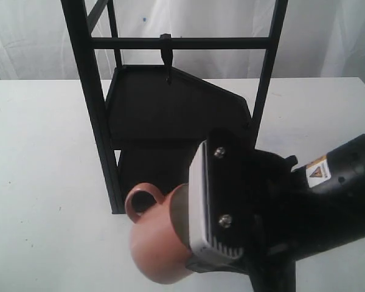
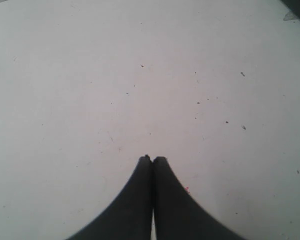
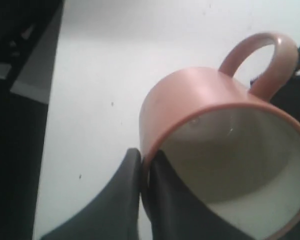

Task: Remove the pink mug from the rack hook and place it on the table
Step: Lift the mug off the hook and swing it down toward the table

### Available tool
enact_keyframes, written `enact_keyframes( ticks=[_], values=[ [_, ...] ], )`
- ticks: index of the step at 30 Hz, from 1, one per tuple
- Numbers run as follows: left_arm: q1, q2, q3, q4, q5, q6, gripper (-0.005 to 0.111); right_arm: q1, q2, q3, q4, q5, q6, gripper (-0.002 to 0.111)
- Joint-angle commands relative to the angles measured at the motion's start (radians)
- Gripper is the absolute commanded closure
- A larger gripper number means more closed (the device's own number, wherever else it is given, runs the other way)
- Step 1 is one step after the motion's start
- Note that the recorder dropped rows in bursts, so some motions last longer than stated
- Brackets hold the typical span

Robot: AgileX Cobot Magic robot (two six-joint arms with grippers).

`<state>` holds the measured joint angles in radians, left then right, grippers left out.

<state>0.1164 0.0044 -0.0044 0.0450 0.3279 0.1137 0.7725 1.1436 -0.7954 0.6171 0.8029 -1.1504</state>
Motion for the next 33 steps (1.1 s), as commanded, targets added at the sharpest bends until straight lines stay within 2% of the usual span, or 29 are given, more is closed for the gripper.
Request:
enact_keyframes(
  ticks=[1, 3, 8, 12, 16, 20, 26, 33],
  values=[
    [0.001, -0.004, 0.004, -0.002, 0.024, -0.005, 0.107, 0.063, 0.056, -0.038, -0.268, -0.006, 0.305, 0.108],
    [0.001, -0.004, 0.004, -0.002, 0.024, -0.005, 0.107, 0.065, 0.097, -0.056, -0.313, 0.031, 0.37, 0.108],
    [0.001, -0.004, 0.004, -0.002, 0.024, -0.005, 0.107, 0.065, 0.18, -0.102, -0.323, 0.109, 0.378, 0.108],
    [0.001, -0.004, 0.004, -0.002, 0.024, -0.005, 0.107, 0.06, 0.2, -0.096, -0.342, 0.071, 0.368, 0.108],
    [0.001, -0.004, 0.004, -0.002, 0.024, -0.005, 0.107, 0.055, 0.207, -0.05, -0.338, -0.068, 0.376, 0.108],
    [0.001, -0.004, 0.004, -0.002, 0.024, -0.005, 0.107, 0.055, 0.193, -0.041, -0.33, -0.087, 0.51, 0.108],
    [0.001, -0.004, 0.004, -0.002, 0.024, -0.005, 0.107, 0.055, 0.147, -0.076, -0.3, 0.052, 0.617, 0.108],
    [0.001, -0.004, 0.004, -0.002, 0.024, -0.005, 0.107, 0.077, 0.191, -0.24, -0.304, 0.29, 0.783, 0.108]
  ],
)
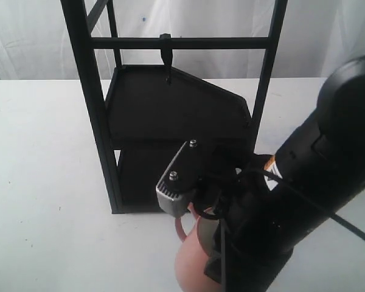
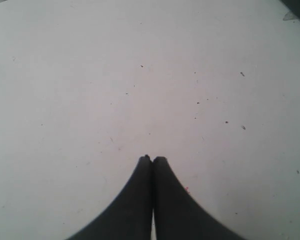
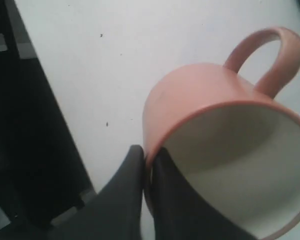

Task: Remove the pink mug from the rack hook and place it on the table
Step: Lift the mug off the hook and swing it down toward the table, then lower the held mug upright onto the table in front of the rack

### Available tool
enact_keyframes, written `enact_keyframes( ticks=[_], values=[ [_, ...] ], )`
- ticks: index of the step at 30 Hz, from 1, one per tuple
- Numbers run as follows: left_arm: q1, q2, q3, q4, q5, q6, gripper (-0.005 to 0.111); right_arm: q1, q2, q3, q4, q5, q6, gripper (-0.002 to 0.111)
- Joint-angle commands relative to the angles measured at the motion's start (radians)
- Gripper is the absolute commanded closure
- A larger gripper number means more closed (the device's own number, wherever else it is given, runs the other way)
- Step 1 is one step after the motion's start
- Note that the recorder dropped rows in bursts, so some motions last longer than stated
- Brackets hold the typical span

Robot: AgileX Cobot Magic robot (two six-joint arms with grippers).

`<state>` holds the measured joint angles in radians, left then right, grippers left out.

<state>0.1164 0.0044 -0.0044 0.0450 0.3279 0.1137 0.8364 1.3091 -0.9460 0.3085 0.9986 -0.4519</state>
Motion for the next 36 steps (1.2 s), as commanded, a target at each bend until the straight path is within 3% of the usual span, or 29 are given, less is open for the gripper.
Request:
enact_keyframes(
  ticks=[1, 9, 16, 23, 29, 36],
  values=[
    [0.001, -0.004, 0.004, -0.002, 0.024, -0.005, 0.107, 0.03, 0.041, -0.119, 0.004, 0.11, 0.11, 0.108],
    [0.001, -0.004, 0.004, -0.002, 0.024, -0.005, 0.107, 0.133, 0.228, -0.303, -0.144, 0.116, 0.291, 0.108],
    [0.001, -0.004, 0.004, -0.002, 0.024, -0.005, 0.107, 0.133, 0.32, -0.303, -0.163, 0.119, 0.33, 0.108],
    [0.001, -0.004, 0.004, -0.002, 0.024, -0.005, 0.107, 0.133, 0.343, -0.303, -0.245, -0.043, 0.488, 0.108],
    [0.001, -0.004, 0.004, -0.002, 0.024, -0.005, 0.107, 0.133, 0.359, -0.298, -0.268, 0.017, 0.517, 0.108],
    [0.001, -0.004, 0.004, -0.002, 0.024, -0.005, 0.107, 0.13, 0.376, -0.298, -0.331, -0.031, 0.598, 0.108]
  ],
)
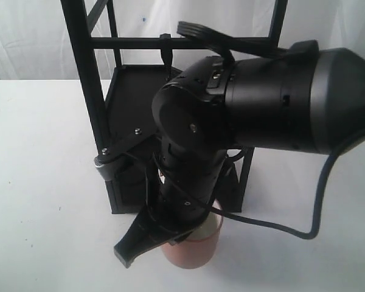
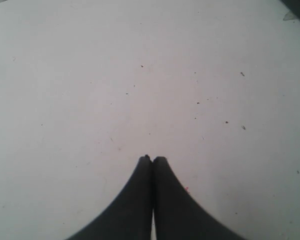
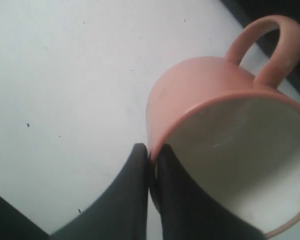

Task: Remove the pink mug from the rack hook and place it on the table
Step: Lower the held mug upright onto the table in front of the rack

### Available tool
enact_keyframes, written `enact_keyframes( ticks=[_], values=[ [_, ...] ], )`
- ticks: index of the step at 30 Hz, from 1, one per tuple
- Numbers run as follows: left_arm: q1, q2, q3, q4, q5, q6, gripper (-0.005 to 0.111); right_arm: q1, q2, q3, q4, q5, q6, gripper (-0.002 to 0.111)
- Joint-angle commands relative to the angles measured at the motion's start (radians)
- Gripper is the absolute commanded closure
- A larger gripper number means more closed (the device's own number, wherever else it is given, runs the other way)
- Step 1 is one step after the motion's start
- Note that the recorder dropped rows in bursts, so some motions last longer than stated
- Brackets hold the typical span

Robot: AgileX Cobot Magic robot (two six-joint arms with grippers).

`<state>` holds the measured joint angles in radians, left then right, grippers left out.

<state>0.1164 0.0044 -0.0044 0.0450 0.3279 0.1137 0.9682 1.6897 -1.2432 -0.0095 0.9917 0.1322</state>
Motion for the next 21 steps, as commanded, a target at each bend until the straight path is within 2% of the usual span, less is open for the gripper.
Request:
enact_keyframes(
  ticks=[1, 17, 21],
  values=[
    [0.001, -0.004, 0.004, -0.002, 0.024, -0.005, 0.107, -0.002, -0.005, -0.001, -0.013, -0.024, 0.014, 0.108],
    [0.001, -0.004, 0.004, -0.002, 0.024, -0.005, 0.107, -0.002, 0.066, -0.001, -0.013, -0.03, 0.014, 0.108],
    [0.001, -0.004, 0.004, -0.002, 0.024, -0.005, 0.107, -0.002, 0.067, -0.001, -0.014, -0.028, 0.014, 0.095]
  ],
)
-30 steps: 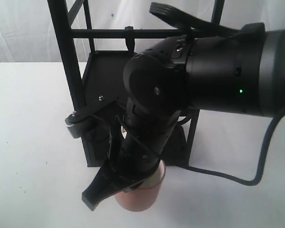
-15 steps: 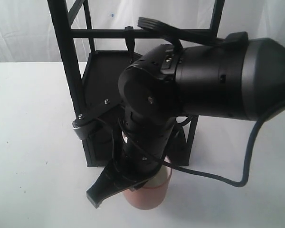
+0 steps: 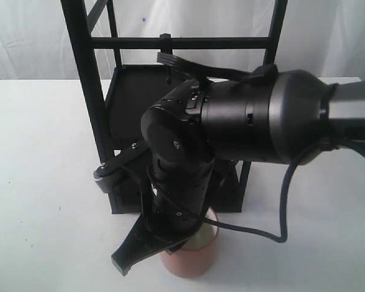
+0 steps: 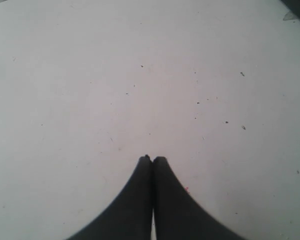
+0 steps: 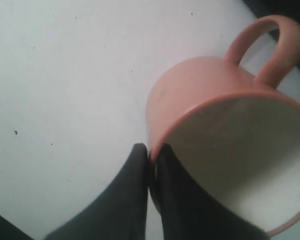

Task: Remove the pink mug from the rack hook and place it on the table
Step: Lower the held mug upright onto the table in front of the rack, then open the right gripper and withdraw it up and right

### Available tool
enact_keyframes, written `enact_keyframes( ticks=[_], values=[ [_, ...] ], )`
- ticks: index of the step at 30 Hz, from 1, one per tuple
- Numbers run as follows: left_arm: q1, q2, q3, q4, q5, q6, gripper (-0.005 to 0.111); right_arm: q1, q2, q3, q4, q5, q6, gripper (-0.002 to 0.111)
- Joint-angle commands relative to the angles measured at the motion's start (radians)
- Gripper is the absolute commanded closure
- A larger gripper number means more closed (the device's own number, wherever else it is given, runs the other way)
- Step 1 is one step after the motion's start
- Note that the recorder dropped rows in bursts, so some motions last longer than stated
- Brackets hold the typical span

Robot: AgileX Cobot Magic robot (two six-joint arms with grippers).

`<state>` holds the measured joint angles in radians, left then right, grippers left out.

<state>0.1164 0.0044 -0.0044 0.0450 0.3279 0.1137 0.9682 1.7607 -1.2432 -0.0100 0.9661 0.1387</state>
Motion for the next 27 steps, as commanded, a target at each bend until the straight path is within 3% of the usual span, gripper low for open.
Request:
enact_keyframes(
  ticks=[1, 14, 19, 23, 27],
  values=[
    [0.001, -0.004, 0.004, -0.002, 0.024, -0.005, 0.107, -0.002, -0.004, -0.001, -0.013, -0.002, 0.007, 0.091],
    [0.001, -0.004, 0.004, -0.002, 0.024, -0.005, 0.107, -0.002, -0.032, -0.003, -0.013, 0.046, 0.007, 0.086],
    [0.001, -0.004, 0.004, -0.002, 0.024, -0.005, 0.107, -0.002, -0.119, -0.003, -0.017, 0.104, 0.007, 0.086],
    [0.001, -0.004, 0.004, -0.002, 0.024, -0.005, 0.107, -0.002, -0.209, -0.003, -0.02, 0.255, 0.004, 0.086],
    [0.001, -0.004, 0.004, -0.002, 0.024, -0.005, 0.107, -0.002, -0.312, 0.016, -0.125, 0.255, 0.004, 0.088]
  ],
)
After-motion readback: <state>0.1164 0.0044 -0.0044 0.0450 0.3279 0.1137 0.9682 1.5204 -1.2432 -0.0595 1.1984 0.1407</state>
